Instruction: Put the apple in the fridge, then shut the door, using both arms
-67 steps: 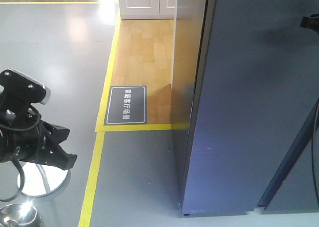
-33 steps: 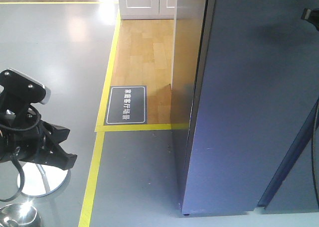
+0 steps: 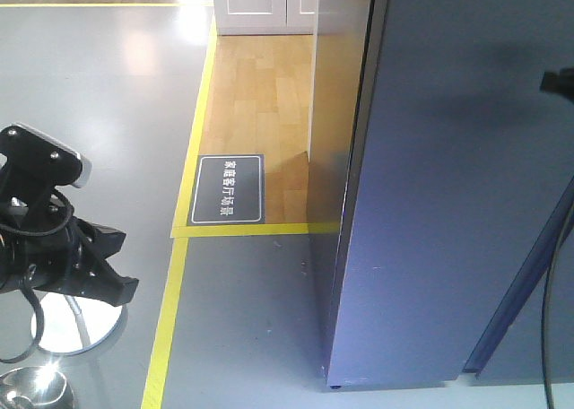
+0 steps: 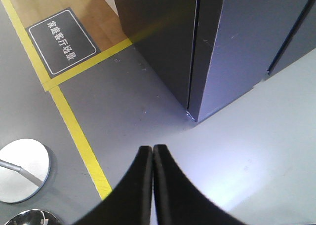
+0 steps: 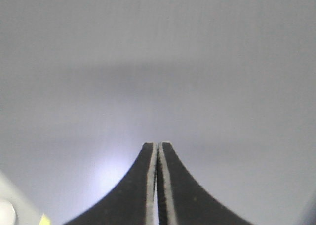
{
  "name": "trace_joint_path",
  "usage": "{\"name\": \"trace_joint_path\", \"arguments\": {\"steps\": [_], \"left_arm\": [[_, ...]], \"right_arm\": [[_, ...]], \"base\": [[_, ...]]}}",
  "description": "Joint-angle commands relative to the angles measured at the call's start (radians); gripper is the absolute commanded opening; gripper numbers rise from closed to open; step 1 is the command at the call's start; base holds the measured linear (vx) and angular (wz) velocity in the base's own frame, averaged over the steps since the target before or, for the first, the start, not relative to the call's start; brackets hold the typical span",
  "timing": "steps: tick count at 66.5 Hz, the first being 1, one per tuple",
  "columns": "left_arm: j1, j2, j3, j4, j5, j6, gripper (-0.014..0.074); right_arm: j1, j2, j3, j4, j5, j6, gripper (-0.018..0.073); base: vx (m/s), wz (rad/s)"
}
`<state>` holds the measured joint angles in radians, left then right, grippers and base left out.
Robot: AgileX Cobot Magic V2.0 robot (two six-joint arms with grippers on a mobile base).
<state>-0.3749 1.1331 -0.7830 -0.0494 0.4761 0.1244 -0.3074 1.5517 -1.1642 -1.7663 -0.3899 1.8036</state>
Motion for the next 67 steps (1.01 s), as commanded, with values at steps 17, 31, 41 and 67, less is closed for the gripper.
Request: {"name": "trace_joint_path", "arguments": {"steps": [17, 31, 41, 67], "left_arm": [[-0.002, -0.022, -0.021, -0.005, -0.057, -0.008, -0.0006], [-0.002, -0.022, -0.021, -0.005, -0.057, -0.008, -0.0006], [-0.002, -0.022, -0.021, -0.005, -0.057, -0.008, -0.0006], [-0.002, -0.022, -0.021, -0.005, -0.057, -0.008, -0.0006]], "right_arm": [[0.004, -0.28, 0.297, -0.014, -0.023, -0.013, -0.0003], [0.004, -0.441, 0.439, -0.014, -0.138, 0.021, -0.0003], [0.004, -0.57, 0.488, -0.014, -0.222, 0.021, -0.0003], [0.004, -0.77, 0.522, -0.013, -0.225, 0.021, -0.0003]], "base": [[0.0, 0.0], [0.0, 0.0], [0.0, 0.0], [0.0, 0.0]]}}
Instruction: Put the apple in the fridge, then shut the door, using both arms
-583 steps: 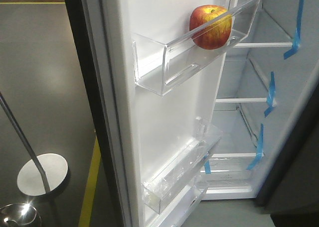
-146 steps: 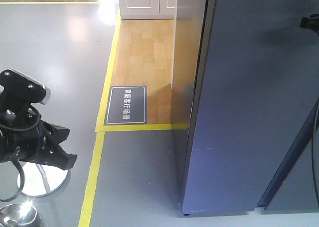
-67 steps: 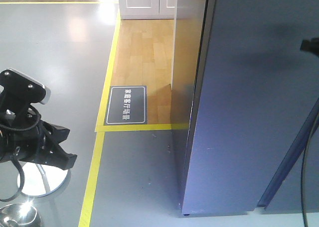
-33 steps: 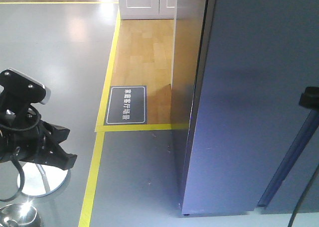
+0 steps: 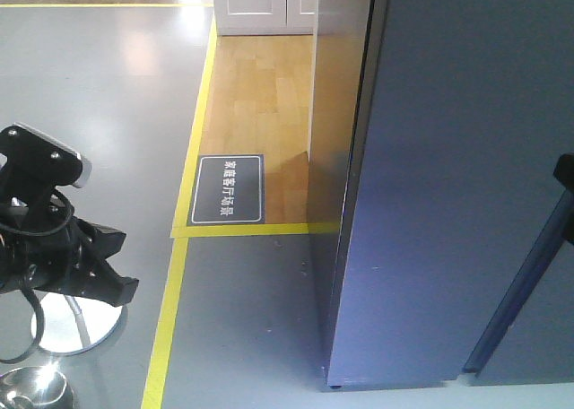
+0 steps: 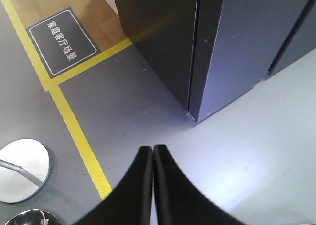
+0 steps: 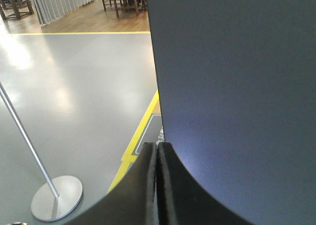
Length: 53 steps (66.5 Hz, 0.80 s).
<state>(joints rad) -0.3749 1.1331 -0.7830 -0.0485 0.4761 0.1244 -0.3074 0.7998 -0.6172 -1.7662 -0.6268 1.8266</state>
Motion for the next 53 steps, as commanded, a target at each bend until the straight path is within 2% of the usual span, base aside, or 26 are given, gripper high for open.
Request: {"name": "trace_joint_path", "arguments": {"steps": [1, 43, 53], "left_arm": [[-0.002, -0.022, -0.021, -0.006, -0.057, -0.008, -0.0006], [-0.003, -0.022, -0.021, -0.006, -0.057, -0.008, -0.0006], [-0.003, -0.096, -0.021, -0.006, -0.058, -0.008, -0.0006]], "right_arm": [[0.004, -0.019, -0.025, -0.013, 0.011, -0.002, -0.0003], [0.004, -0.02, -0.025, -0.013, 0.011, -0.003, -0.0003], [0.004, -0.02, -0.025, -0.013, 0.011, -0.003, -0.0003]], "base": [[0.0, 0.0], [0.0, 0.0], [0.0, 0.0]]}}
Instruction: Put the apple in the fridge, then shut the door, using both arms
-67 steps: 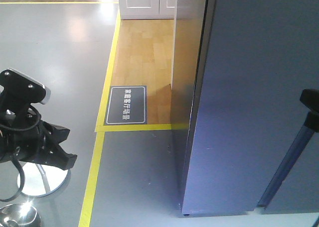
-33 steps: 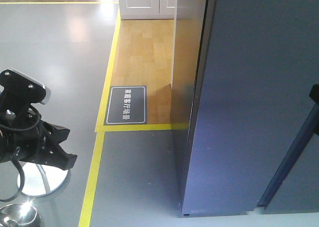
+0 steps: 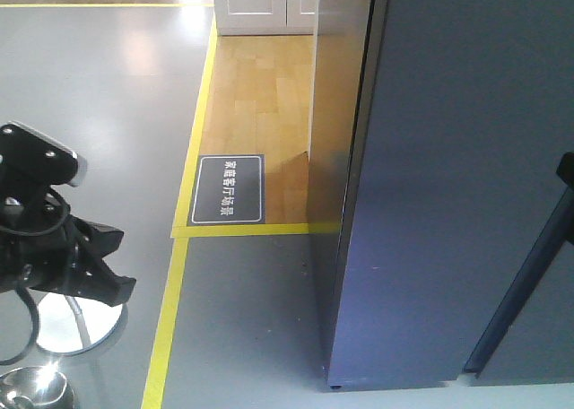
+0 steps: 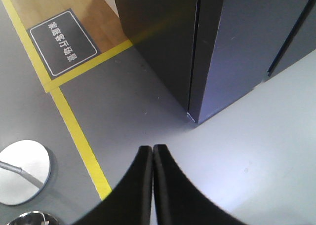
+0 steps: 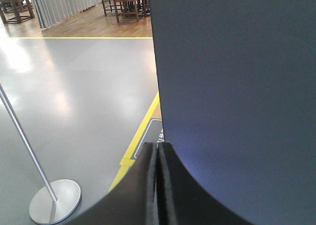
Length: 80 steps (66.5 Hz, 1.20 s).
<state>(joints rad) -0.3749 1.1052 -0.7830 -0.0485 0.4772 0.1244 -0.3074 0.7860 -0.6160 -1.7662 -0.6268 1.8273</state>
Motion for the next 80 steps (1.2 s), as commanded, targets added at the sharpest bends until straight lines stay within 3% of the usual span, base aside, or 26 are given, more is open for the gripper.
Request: {"name": "trace_joint_path", "arguments": {"steps": [1, 13, 23, 55, 70, 73, 80], "left_arm": [[-0.003, -0.084, -0.021, -0.006, -0.059, -0.008, -0.0006], [0.012, -0.226, -0.021, -0.006, -0.059, -0.008, -0.0006], [0.09, -0.347, 0.026, -0.007, -0.091, -0.012, -0.0006], [0.326, -0.921, 0.64, -0.007, -0.495, -0.017, -0.0006], [0.366, -1.111, 0.839, -0.007, -0.598, -0.09, -0.0006], [0.366, -1.13, 0.833, -0.007, -0.539, -0.09, -0.0006], [0.366, -1.122, 0.834, 0.003, -0.53, -0.097, -0.0006]], "right_arm": [[0.004, -0.006, -0.026, -0.013, 0.011, -0.003, -0.0003], [0.004, -0.006, -0.026, -0.013, 0.011, -0.003, -0.0003], [0.004, -0.006, -0.026, -0.013, 0.011, -0.003, -0.0003], [0.004, -0.006, -0.026, -0.013, 0.012, -0.003, -0.0003], [0.004, -0.006, -0.026, -0.013, 0.012, -0.003, -0.0003], [0.004, -0.006, -0.026, -0.013, 0.013, -0.004, -0.0003], [0.004, -0.006, -0.026, -0.012, 0.013, -0.004, -0.0003]], "base": [[0.0, 0.0], [0.0, 0.0], [0.0, 0.0], [0.0, 0.0], [0.0, 0.0], [0.0, 0.0], [0.0, 0.0]]}}
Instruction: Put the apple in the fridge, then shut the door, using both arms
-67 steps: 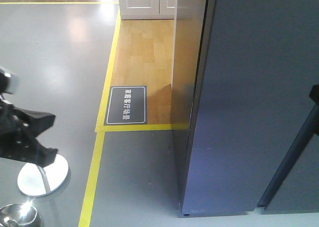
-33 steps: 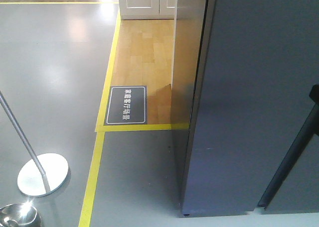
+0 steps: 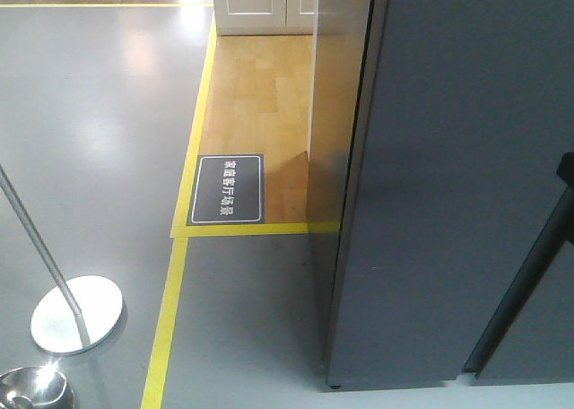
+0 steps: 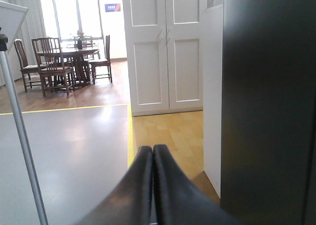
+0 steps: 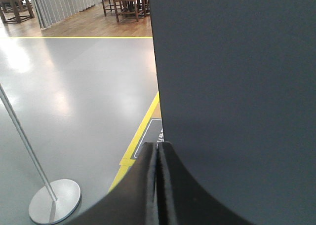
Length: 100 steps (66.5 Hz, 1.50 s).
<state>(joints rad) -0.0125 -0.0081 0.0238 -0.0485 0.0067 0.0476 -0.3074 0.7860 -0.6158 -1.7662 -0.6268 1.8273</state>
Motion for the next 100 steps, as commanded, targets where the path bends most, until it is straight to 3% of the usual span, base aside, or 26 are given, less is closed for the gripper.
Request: {"name": "trace_joint_path", "arguments": {"steps": [1, 10, 23, 44, 68, 100], "left_arm": [[0.003, -0.009, 0.027, 0.007, -0.06, -0.02, -0.0006], [0.003, -0.009, 0.027, 0.048, -0.06, -0.053, -0.0006], [0.003, -0.009, 0.027, 0.117, -0.06, -0.162, -0.0006], [0.06, -0.009, 0.027, 0.116, -0.059, -0.14, -0.0006], [0.019, -0.009, 0.027, 0.125, -0.007, -0.14, -0.0006], [0.022, -0.008, 0.026, 0.124, -0.007, -0.144, -0.0006]], "right_arm": [[0.004, -0.006, -0.027, -0.012, 0.014, -0.004, -0.0003], [0.004, -0.006, -0.027, -0.013, 0.015, -0.004, -0.0003], [0.004, -0.006, -0.027, -0.013, 0.015, -0.004, -0.0003], [0.004, -0.006, -0.027, -0.013, 0.015, -0.004, -0.0003], [0.004, -0.006, -0.027, -0.013, 0.015, -0.003, -0.0003], [0.004, -0.006, -0.027, -0.013, 0.015, -0.003, -0.0003]], "base": [[0.0, 0.0], [0.0, 0.0], [0.0, 0.0], [0.0, 0.0], [0.0, 0.0], [0.0, 0.0]]}}
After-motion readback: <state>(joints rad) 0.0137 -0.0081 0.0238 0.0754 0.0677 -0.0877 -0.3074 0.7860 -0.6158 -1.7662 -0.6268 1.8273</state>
